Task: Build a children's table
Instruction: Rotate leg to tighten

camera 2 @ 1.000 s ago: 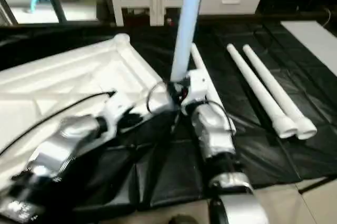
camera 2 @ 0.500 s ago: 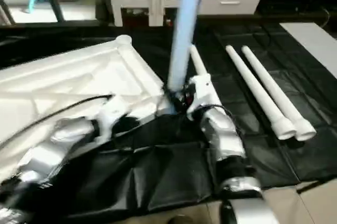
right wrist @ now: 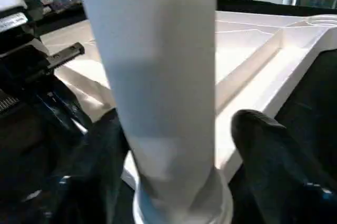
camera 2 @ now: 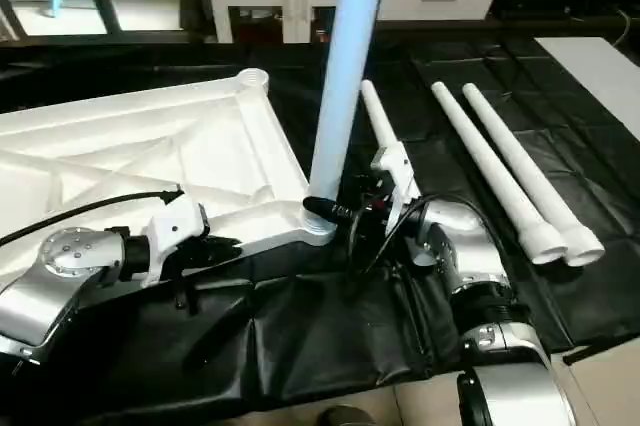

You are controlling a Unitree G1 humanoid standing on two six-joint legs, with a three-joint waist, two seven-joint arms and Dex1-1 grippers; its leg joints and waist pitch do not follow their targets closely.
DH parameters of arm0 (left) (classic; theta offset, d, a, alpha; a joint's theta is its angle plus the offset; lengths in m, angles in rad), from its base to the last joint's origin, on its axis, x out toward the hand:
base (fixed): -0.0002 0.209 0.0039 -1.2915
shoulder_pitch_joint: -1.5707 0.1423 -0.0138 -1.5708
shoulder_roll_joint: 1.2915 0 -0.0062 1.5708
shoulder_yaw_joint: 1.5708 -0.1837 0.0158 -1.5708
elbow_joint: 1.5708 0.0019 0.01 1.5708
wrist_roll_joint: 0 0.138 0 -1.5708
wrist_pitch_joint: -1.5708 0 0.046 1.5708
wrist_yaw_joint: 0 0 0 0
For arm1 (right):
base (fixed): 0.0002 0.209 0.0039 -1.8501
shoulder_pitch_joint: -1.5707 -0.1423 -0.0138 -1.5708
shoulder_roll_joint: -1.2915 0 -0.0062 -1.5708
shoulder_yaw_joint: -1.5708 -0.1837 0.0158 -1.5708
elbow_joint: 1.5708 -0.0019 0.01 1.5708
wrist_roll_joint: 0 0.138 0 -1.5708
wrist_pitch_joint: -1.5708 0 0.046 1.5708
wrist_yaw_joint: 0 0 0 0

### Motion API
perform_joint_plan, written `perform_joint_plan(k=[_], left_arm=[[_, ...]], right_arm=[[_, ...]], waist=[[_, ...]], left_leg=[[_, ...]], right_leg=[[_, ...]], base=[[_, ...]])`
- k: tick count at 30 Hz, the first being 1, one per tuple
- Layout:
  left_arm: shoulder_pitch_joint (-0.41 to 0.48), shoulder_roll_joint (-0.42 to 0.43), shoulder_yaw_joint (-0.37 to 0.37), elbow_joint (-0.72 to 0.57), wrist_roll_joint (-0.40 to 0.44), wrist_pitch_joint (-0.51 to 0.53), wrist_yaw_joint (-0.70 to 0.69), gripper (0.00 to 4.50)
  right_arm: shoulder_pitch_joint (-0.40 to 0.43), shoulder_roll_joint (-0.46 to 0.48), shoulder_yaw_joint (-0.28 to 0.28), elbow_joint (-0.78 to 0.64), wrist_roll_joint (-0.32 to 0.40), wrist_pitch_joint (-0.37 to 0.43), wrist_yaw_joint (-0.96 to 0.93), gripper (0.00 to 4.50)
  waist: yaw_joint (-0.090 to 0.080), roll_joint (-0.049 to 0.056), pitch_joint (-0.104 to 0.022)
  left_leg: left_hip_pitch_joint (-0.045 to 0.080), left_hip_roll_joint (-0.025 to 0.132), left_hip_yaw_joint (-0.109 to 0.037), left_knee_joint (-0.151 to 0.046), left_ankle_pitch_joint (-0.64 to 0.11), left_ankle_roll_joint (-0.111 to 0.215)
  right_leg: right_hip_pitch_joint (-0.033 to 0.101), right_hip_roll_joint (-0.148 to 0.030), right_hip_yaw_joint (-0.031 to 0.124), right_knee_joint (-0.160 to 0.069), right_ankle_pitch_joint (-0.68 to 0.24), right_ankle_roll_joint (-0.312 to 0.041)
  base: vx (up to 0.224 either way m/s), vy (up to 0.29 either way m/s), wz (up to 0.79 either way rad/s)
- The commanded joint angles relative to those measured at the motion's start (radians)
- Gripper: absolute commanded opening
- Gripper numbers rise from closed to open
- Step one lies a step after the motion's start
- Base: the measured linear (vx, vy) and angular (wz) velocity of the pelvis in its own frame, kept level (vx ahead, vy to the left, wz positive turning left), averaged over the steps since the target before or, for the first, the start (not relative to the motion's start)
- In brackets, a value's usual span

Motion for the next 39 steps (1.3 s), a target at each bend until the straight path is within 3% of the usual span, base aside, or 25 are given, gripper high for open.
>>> perform_joint_plan(k=[1, 8, 13, 16, 18, 21, 23, 25, 27, 30, 31, 34, 36, 39], left_arm=[[0.028, 0.014, -0.009, 0.048, 0.024, 0.019, 0.003, 0.0], [0.025, 0.01, -0.021, 0.046, 0.022, 0.025, 0.007, 0.0], [-0.003, -0.04, -0.046, 0.043, 0.038, 0.069, 0.05, 0.0], [-0.05, -0.133, -0.07, 0.075, 0.073, 0.142, 0.154, 0.0], [-0.069, -0.171, -0.072, 0.091, 0.085, 0.175, 0.203, 0.0], [-0.138, -0.308, -0.06, 0.172, 0.102, 0.235, 0.355, 0.0], [-0.174, -0.385, -0.055, 0.204, 0.102, 0.254, 0.408, 0.0], [-0.18, -0.402, -0.062, 0.203, 0.104, 0.246, 0.405, 0.0], [-0.171, -0.394, -0.071, 0.18, 0.101, 0.234, 0.377, 0.0], [-0.131, -0.328, -0.077, 0.141, 0.099, 0.189, 0.311, 0.0], [-0.126, -0.319, -0.078, 0.136, 0.099, 0.184, 0.301, 0.0], [-0.047, -0.191, -0.076, 0.065, 0.083, 0.122, 0.167, 0.0], [-0.029, -0.16, -0.076, 0.052, 0.079, 0.094, 0.137, 0.0], [0.043, -0.031, -0.046, 0.014, 0.056, 0.051, 0.03, 0.0]], right_arm=[[-0.014, 0.001, -0.036, 0.011, 0.015, -0.005, -0.028, 2.75], [0.007, 0.038, -0.019, 0.009, -0.003, -0.015, -0.073, 2.19], [0.045, 0.11, 0.0, 0.002, -0.052, -0.019, -0.24, 2.03], [0.046, 0.174, -0.025, 0.06, -0.113, -0.032, -0.522, 2.0], [0.042, 0.194, -0.039, 0.082, -0.125, -0.034, -0.618, 1.99], [0.034, 0.278, -0.104, 0.132, -0.116, -0.013, -0.881, 1.98], [0.032, 0.337, -0.112, 0.135, -0.112, -0.019, -0.953, 1.98], [0.032, 0.361, -0.101, 0.128, -0.113, -0.022, -0.938, 1.98], [0.031, 0.367, -0.071, 0.112, -0.124, -0.034, -0.88, 1.98], [0.028, 0.35, -0.068, 0.069, -0.062, -0.043, -0.702, 1.98], [0.028, 0.343, -0.064, 0.065, -0.062, -0.047, -0.686, 2.33], [0.028, 0.235, -0.027, 0.017, -0.069, -0.094, -0.492, 2.72], [0.027, 0.212, -0.032, 0.009, -0.056, -0.082, -0.443, 2.85], [0.019, 0.076, -0.054, -0.045, 0.027, 0.012, -0.184, 3.16]], waist=[[0.007, 0.006, -0.053], [0.002, 0.007, -0.052], [-0.002, 0.005, -0.053], [-0.002, 0.008, -0.052], [-0.002, 0.007, -0.05], [0.003, 0.011, -0.044], [0.006, 0.008, -0.044], [0.012, 0.007, -0.046], [0.014, 0.006, -0.047], [0.016, 0.007, -0.049], [0.012, 0.005, -0.051], [0.005, 0.007, -0.053], [-0.001, 0.009, -0.053], [0.001, 0.011, -0.057]], left_leg=[[0.012, 0.034, -0.012, -0.061, -0.075, 0.132], [0.013, 0.034, -0.013, -0.063, -0.097, 0.11], [0.015, 0.034, -0.012, -0.064, -0.088, 0.095], [0.017, 0.033, -0.011, -0.065, -0.098, 0.069], [0.019, 0.033, -0.01, -0.067, -0.114, 0.051], [0.027, 0.031, -0.01, -0.071, -0.178, 0.015], [0.031, 0.029, -0.011, -0.073, -0.216, -0.003], [0.027, 0.027, -0.015, -0.076, -0.229, -0.002], [0.022, 0.026, -0.016, -0.076, -0.225, 0.009], [0.018, 0.027, -0.017, -0.077, -0.218, 0.025], [0.013, 0.026, -0.018, -0.077, -0.204, 0.034], [0.01, 0.029, -0.019, -0.075, -0.192, 0.059], [0.008, 0.03, -0.018, -0.073, -0.163, 0.075], [0.01, 0.03, -0.017, -0.068, -0.111, 0.115]], right_leg=[[0.054, -0.067, 0.045, -0.056, 0.005, -0.318], [0.052, -0.067, 0.045, -0.058, -0.022, -0.309], [0.05, -0.066, 0.046, -0.058, -0.018, -0.304], [0.049, -0.067, 0.048, -0.061, -0.038, -0.298], [0.047, -0.066, 0.049, -0.065, -0.058, -0.294], [0.04, -0.068, 0.049, -0.079, -0.154, -0.272], [0.04, -0.065, 0.049, -0.085, -0.193, -0.247], [0.043, -0.065, 0.048, -0.087, -0.204, -0.215], [0.045, -0.065, 0.048, -0.086, -0.19, -0.205], [0.048, -0.068, 0.048, -0.085, -0.166, -0.207], [0.052, -0.067, 0.048, -0.082, -0.146, -0.212], [0.055, -0.069, 0.046, -0.08, -0.113, -0.236], [0.055, -0.068, 0.047, -0.077, -0.085, -0.254], [0.061, -0.062, 0.044, -0.064, 0.013, -0.288]], base=[[0.0, 0.0, 0.0], [0.0, 0.0, 0.0], [0.0, 0.0, 0.0], [0.0, 0.0, 0.0], [0.0, 0.0, 0.0], [0.0, 0.0, 0.0], [0.0, 0.0, 0.0], [0.0, 0.0, 0.0], [0.0, 0.0, 0.0], [0.0, 0.0, 0.0], [0.0, 0.0, 0.0], [0.0, 0.0, 0.0], [0.0, 0.0, 0.0], [0.0, 0.0, 0.0]])
